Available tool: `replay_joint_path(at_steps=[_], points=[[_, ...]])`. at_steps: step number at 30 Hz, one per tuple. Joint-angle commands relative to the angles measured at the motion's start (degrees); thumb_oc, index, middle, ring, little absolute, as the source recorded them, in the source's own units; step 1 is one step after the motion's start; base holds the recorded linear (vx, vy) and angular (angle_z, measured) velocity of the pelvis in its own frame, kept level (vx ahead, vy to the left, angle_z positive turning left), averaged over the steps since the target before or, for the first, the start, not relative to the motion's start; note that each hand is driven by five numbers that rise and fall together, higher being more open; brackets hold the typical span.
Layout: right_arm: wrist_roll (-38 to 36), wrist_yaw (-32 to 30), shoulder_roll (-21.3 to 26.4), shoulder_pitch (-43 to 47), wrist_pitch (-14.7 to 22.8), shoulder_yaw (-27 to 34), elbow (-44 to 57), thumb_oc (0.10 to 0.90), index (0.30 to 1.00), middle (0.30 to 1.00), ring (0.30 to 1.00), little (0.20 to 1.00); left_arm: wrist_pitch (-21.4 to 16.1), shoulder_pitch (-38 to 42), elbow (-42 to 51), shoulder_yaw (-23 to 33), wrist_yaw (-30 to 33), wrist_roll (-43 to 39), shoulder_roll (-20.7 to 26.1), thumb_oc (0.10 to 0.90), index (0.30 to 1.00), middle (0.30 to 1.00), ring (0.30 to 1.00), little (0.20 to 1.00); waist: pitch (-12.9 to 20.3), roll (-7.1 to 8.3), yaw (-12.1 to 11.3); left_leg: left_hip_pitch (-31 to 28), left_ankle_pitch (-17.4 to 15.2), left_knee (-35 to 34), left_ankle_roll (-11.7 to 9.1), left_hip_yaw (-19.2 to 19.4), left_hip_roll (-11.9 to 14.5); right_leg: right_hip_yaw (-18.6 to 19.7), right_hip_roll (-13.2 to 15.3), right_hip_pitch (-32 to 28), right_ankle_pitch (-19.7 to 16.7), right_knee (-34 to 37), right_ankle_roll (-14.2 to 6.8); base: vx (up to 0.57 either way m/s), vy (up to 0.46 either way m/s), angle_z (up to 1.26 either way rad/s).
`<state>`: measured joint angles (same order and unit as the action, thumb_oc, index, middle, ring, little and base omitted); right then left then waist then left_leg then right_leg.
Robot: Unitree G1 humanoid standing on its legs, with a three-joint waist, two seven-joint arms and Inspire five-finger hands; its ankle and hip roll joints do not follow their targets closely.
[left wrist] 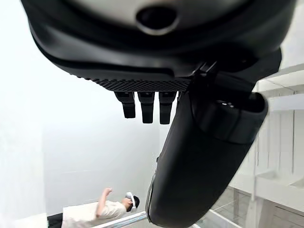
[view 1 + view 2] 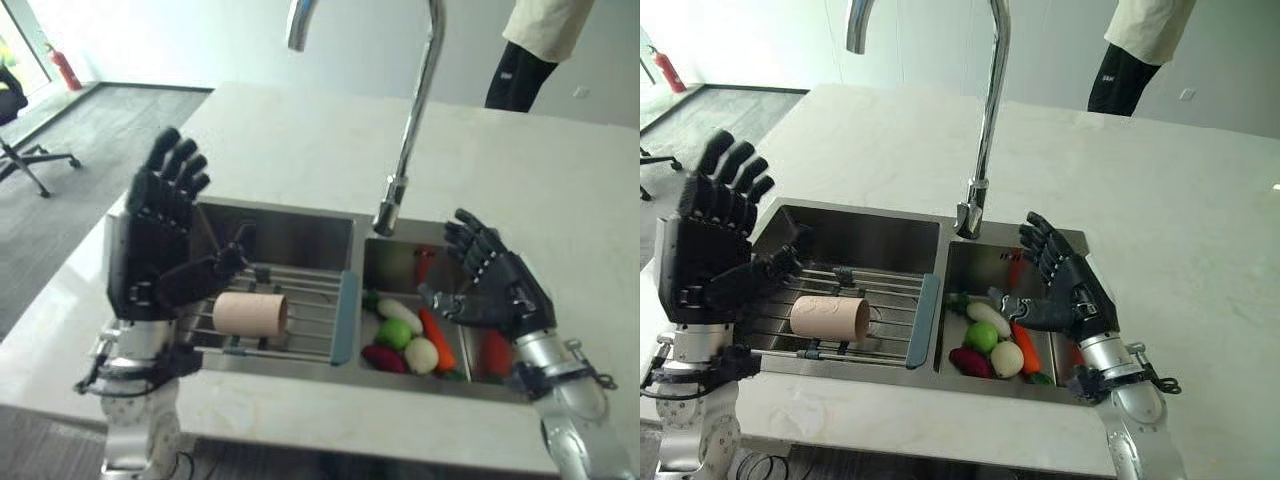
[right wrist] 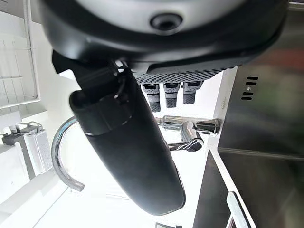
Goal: Place the dishes in the dishwasher.
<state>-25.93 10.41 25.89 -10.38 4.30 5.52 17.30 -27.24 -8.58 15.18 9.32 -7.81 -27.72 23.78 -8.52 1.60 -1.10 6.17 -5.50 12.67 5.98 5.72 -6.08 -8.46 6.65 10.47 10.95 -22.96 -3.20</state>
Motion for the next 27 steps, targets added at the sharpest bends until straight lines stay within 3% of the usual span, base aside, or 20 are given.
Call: replay_joint_path(at_steps=[1,5,7,8,9,10,13,15,20,25,27], points=[[-3.1,-1.0,1.7,4.7,3.9,3.7,1.9,0.8,0.9,0.9,0.9,0.9,-0.4,3.9,5.7,1.0,-2.9,0.4,2.4,0.8,0.9,0.9,0.9,0.9,3.5,-0.09,0.4,1.3,-3.4,4.5,-7.9,-0.6,7.3,-1.9,-1.7,-6.2,-2.7,5.8,-3.3,0.1,-0.063,-0.03],[-2.6,-0.3,1.8,2.3,3.9,5.3,2.0,0.8,0.9,0.9,0.9,0.9,1.0,3.4,6.2,1.7,-8.2,-2.1,2.7,0.8,0.9,0.9,0.9,0.9,3.1,-0.21,1.6,-1.3,-2.3,4.5,-9.2,3.0,7.5,-1.4,-1.7,-7.1,-2.3,5.8,-2.6,0.08,-0.004,0.17],[-2.4,0.2,2.7,1.0,4.2,6.5,2.1,0.8,0.9,0.9,0.9,0.9,2.7,3.7,6.6,1.0,-11.6,-3.2,3.0,0.8,0.9,0.9,0.9,0.9,2.0,-0.03,1.4,0.2,5.4,4.5,-12.7,3.1,10.7,-0.8,-1.2,-8.0,-2.1,5.8,-2.6,0.03,0.084,0.27],[-2.8,0.4,3.3,1.1,4.0,7.0,2.1,0.8,0.9,0.9,0.9,0.9,3.0,3.7,6.7,1.0,-12.4,-3.2,3.2,0.8,0.9,0.9,0.9,0.9,1.8,0.28,1.6,0.3,4.9,4.5,-13.1,3.2,12.1,-0.8,-0.5,-7.8,-2.3,5.8,-3.0,-0.01,0.17,0.46],[-3.8,1.2,4.3,1.6,3.3,8.1,2.1,0.8,0.9,0.9,0.9,0.9,3.1,3.5,6.9,1.2,-13.4,-3.1,3.4,0.8,0.9,0.9,0.9,0.9,1.8,0.26,1.9,0.2,2.3,4.5,-13.4,3.2,14.4,-0.8,0.6,-7.4,-2.5,5.8,-3.7,-0.04,0.296,0.39],[-4.8,1.9,5.4,2.5,2.6,9.1,2.0,0.8,0.9,0.9,0.9,0.9,2.8,3.1,6.8,1.6,-14.0,-2.3,3.9,0.8,0.9,0.9,0.9,0.9,2.0,-0.29,1.9,0.0,0.8,4.5,-13.8,1.2,16.6,-0.4,1.9,-6.5,-2.8,5.8,-4.7,-0.06,0.34,0.16],[-4.1,1.9,5.1,4.7,2.6,8.1,0.9,0.8,0.9,0.9,0.9,0.9,2.0,3.4,5.7,1.5,-12.0,3.3,6.0,0.8,0.9,0.9,0.9,0.9,2.4,-2.04,2.7,-0.2,-2.3,4.5,-13.9,1.8,17.6,-1.2,3.7,-5.2,-3.2,5.8,-5.9,-0.01,0.277,-0.23],[-3.0,1.2,4.8,3.7,1.6,8.5,1.5,0.8,0.9,0.9,0.9,0.9,0.6,3.2,4.7,2.6,-13.2,4.9,8.3,0.8,0.9,0.9,0.9,0.9,3.2,-2.51,3.4,-0.2,-2.7,4.5,-13.7,2.3,17.6,-1.7,4.6,-5.2,-3.7,5.8,-6.5,0.03,0.202,-0.14],[-4.0,2.9,4.0,1.2,2.4,10.7,2.2,0.8,0.9,0.9,0.9,0.9,1.6,4.2,4.1,6.1,-17.6,6.3,14.8,0.8,0.9,0.9,0.9,0.9,4.3,-2.75,4.6,-0.1,-3.6,4.5,-13.2,2.9,16.6,-2.4,6.3,-5.0,-4.2,5.8,-7.6,0.03,0.112,0.06],[-4.1,2.3,6.3,3.9,-0.4,11.6,2.0,0.8,0.9,0.9,0.9,0.9,8.0,4.6,2.3,8.2,-19.9,12.9,23.6,0.8,0.9,0.9,0.9,0.9,4.8,-3.3,4.2,-1.0,-4.9,4.5,-12.1,3.9,16.2,-2.1,7.1,-4.8,-4.0,5.8,-8.4,0.02,0.081,0.05],[-4.2,2.1,6.7,4.3,-0.8,11.6,1.9,0.8,0.9,0.9,0.9,0.9,9.6,4.7,2.1,8.5,-20.6,12.8,24.4,0.8,0.9,0.9,0.9,0.9,4.9,-3.31,4.1,-1.0,-4.9,4.5,-12.1,4.1,16.3,-2.0,7.2,-4.7,-4.0,5.8,-8.4,0.0,0.037,-0.08]])
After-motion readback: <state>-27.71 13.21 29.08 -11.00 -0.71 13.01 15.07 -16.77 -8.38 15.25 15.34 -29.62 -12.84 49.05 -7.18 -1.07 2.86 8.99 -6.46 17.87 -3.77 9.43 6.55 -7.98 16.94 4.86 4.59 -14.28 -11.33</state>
